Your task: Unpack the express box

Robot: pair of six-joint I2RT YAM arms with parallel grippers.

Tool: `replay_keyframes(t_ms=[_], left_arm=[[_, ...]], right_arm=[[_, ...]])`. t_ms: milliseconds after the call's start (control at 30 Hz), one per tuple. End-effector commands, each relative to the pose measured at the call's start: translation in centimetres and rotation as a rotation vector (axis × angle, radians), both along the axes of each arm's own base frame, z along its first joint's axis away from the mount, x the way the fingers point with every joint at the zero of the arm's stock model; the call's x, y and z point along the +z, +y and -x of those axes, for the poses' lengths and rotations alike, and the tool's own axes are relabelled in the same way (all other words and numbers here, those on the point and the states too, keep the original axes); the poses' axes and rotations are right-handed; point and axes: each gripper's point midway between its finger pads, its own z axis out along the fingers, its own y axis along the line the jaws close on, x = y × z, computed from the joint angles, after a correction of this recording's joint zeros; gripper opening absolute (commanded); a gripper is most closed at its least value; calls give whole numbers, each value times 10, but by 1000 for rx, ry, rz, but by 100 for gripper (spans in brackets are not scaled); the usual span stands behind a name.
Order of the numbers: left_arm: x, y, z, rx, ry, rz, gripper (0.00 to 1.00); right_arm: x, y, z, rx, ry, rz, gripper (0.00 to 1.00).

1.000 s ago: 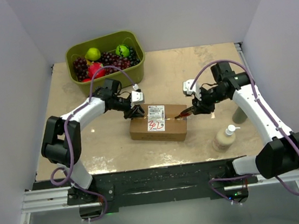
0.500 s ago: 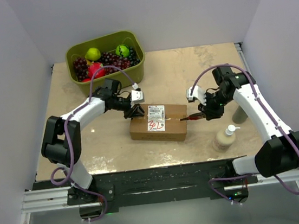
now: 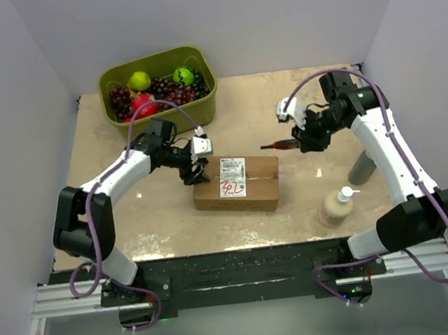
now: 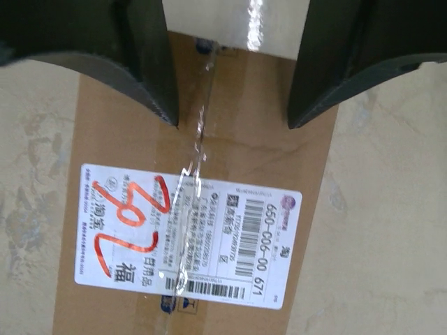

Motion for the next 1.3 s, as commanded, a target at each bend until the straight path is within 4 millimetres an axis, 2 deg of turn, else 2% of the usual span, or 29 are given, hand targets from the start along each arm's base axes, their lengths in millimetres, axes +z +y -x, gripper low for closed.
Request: replay_keyframes(t_ms=[0, 100, 133, 200, 300, 567, 633, 733, 833, 867, 1133, 1167, 1200, 1267], left_arm=[[35, 15, 17, 61, 14, -1, 77], [81, -10, 15, 46, -53, 115, 83], [88, -21, 17, 31, -59, 133, 83], [108, -35, 6, 63, -73, 182, 84], [128, -54, -3, 76, -91, 242, 84], [127, -91, -13, 48, -74, 264, 86], [125, -99, -13, 34, -64, 272, 83], [127, -108, -11, 9, -30, 295, 75], [124, -112, -9, -12, -5, 296, 58], [125, -114, -7, -26, -4, 300, 49], [125, -121, 13, -143, 98, 347, 19], [123, -121, 15, -152, 117, 350, 5], [122, -122, 17, -165, 129, 353, 0], [123, -122, 22, -183, 170, 367, 0]], right_arm=[[29, 34, -29, 22, -76, -138, 0], [37, 53, -33, 72, -127, -150, 0], [37, 58, -33, 85, -136, -147, 0], [37, 72, -31, 128, -153, -135, 0], [39, 83, -30, 134, -156, -157, 0], [45, 91, -22, 154, -149, -183, 0], [46, 93, -19, 163, -143, -190, 0], [45, 96, -15, 164, -130, -199, 0], [48, 100, -16, 148, -130, -218, 0], [50, 101, -18, 143, -136, -226, 0], [49, 108, -23, 84, -94, -263, 0], [49, 109, -25, 74, -94, -268, 0], [48, 112, -24, 63, -72, -286, 0], [53, 114, -29, 45, -83, -304, 0]])
